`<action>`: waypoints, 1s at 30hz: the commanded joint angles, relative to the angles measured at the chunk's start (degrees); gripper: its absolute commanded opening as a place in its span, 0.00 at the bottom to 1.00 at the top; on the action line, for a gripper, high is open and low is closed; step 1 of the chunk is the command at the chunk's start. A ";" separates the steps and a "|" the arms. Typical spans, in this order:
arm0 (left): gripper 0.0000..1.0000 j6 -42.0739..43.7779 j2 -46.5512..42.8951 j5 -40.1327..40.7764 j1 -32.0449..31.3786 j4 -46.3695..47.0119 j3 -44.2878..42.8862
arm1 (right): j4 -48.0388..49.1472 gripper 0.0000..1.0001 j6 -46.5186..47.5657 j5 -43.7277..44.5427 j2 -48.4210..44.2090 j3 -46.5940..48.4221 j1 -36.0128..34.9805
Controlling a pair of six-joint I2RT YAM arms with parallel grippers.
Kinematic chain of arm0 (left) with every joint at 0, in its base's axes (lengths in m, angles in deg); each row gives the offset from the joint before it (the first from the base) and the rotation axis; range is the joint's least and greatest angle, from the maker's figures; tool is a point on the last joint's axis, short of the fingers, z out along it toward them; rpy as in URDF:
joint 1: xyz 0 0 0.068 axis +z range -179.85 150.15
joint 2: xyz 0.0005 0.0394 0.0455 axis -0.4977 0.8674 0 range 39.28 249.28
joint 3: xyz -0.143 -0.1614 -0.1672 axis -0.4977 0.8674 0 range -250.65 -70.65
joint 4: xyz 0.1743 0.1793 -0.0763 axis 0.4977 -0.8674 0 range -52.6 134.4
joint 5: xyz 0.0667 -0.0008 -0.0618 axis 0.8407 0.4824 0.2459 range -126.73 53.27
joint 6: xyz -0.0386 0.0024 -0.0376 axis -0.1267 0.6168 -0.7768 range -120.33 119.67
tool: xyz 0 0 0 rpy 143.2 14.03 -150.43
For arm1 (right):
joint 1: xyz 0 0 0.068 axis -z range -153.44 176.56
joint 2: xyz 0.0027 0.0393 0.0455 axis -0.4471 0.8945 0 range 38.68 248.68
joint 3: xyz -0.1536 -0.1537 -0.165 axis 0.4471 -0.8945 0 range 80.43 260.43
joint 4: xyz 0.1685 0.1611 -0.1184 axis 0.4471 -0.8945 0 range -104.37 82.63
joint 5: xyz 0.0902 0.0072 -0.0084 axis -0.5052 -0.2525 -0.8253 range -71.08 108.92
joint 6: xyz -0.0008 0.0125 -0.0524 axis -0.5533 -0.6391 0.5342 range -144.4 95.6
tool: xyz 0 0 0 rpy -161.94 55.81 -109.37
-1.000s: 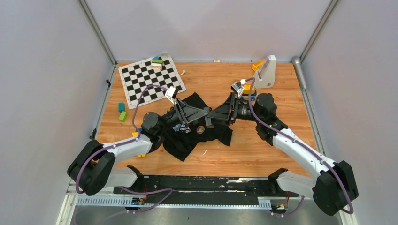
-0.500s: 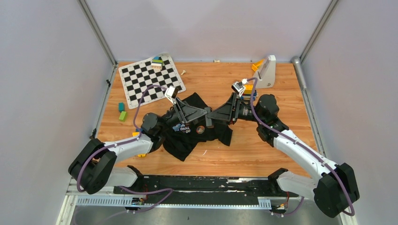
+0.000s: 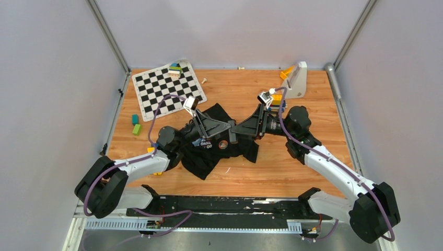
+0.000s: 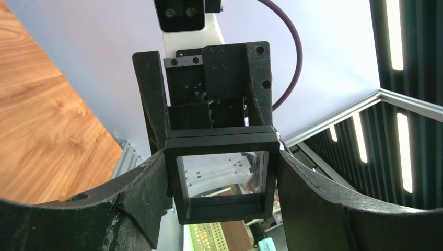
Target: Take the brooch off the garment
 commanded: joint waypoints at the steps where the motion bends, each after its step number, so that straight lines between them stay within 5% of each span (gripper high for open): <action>1: 0.00 0.48 0.41 0.99 0.07 6.08 -0.05 | 7.10 0.50 -5.08 -2.61 -2.95 -0.67 -0.01; 13: 0.00 -0.83 0.44 1.05 0.09 9.20 -0.19 | 14.13 0.51 -9.46 -2.49 -2.17 -3.33 0.84; 17: 0.00 0.91 -0.22 -0.15 0.08 5.61 -1.05 | 9.25 0.50 -6.65 -2.41 -1.66 -1.31 0.81; 22: 0.43 6.45 -3.64 -1.55 0.08 -6.73 -3.57 | 0.83 0.51 -1.49 -1.18 -2.03 1.43 0.60; 26: 0.53 12.71 -7.02 -1.51 0.05 -20.59 -5.86 | 0.02 0.51 -0.79 -1.41 -1.35 2.01 0.24; 30: 0.57 13.71 -6.84 -2.05 0.09 -23.65 -6.90 | -0.95 0.51 0.18 -1.49 -0.49 2.93 -0.50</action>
